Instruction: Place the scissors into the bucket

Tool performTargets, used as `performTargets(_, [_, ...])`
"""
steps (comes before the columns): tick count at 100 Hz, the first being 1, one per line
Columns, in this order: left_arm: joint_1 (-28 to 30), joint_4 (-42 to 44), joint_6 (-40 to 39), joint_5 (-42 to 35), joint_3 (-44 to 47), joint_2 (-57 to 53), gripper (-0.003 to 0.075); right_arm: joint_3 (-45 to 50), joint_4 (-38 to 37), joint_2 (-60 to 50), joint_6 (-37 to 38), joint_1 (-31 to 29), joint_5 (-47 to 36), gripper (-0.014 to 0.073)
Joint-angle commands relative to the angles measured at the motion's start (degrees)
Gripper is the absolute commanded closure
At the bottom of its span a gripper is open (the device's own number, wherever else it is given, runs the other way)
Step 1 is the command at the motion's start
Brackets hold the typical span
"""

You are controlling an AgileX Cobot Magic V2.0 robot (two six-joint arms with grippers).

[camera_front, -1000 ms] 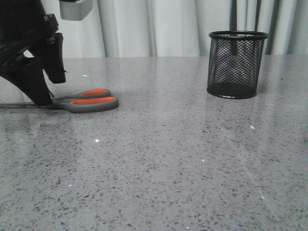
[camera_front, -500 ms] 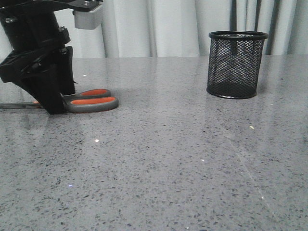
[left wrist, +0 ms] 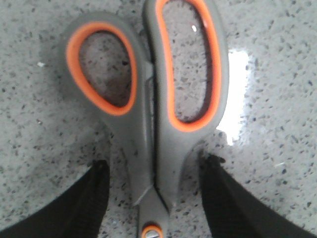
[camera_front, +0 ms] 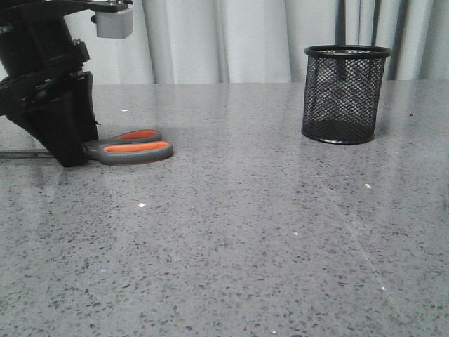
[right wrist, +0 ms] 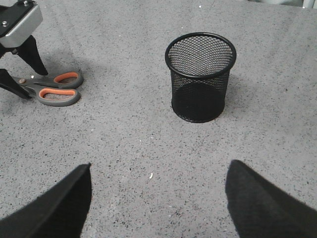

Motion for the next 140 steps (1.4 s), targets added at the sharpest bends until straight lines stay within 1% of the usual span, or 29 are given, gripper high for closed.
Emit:
performTargets(1, [-0.11, -2.69, -0.39, 0.48, -1.06, -1.16, 0.0372, -1.61, 0.28, 0.56, -0.43, 0.22, -3.51, 0.0085])
performTargets(9, [-0.11, -2.69, -0.39, 0.48, -1.06, -1.16, 0.0394, -1.61, 0.28, 0.56, -0.43, 0.22, -3.37, 0.0085])
performTargets(24, [-0.11, -2.82, -0.39, 0.48, -1.06, -1.16, 0.041, -1.61, 0.28, 0.56, -0.43, 0.22, -3.14, 0.0085])
performTargets(31, [-0.11, -3.39, -0.39, 0.48, -1.06, -1.16, 0.0436, -1.61, 0.28, 0.56, -0.43, 0.22, -3.14, 0.0085])
performTargets(36, [-0.11, -4.28, -0.39, 0.48, -1.06, -1.16, 0.047, -1.61, 0.28, 0.56, -0.43, 0.22, -3.14, 0.0085])
performTargets(55, [-0.11, -5.87, -0.39, 1.91, -1.06, -1.16, 0.0652, -1.61, 0.42, 0.56, -0.43, 0.22, -2.5, 0.0085])
performTargets(65, [-0.11, -5.87, -0.39, 3.0, -1.06, -1.16, 0.0709, -1.61, 0.42, 0.56, -0.43, 0.22, -2.38, 0.0085])
performTargets(83, [-0.11, -5.87, -0.39, 2.18, -1.06, -3.01, 0.0717, -1.61, 1.01, 0.56, -0.43, 0.22, -1.65, 0.0085])
performTargets(116, [-0.11, -5.87, -0.39, -0.57, -1.16, -10.51, 0.0717, -1.61, 2.57, 0.56, -0.43, 0.22, -1.52, 0.0085])
performTargets(122, [-0.11, -6.69, -0.39, -1.28, -1.16, -12.26, 0.0717, -1.61, 4.7, 0.56, -1.34, 0.22, -1.52, 0.0085])
performTargets(127, [-0.11, -7.71, -0.39, -1.66, -1.16, -13.87, 0.0717, -1.61, 8.17, 0.56, -4.84, 0.22, -1.52, 0.0085])
performTargets(132, [-0.22, -8.89, -0.39, -2.56, -1.16, -15.58, 0.0717, -1.61, 13.43, 0.56, -10.49, 0.22, -1.62, 0.0085])
performTargets(140, [-1.02, -9.36, -0.39, -3.91, -1.16, -18.61, 0.0717, -1.61, 24.98, 0.56, -18.74, 0.22, -2.15, 0.0085])
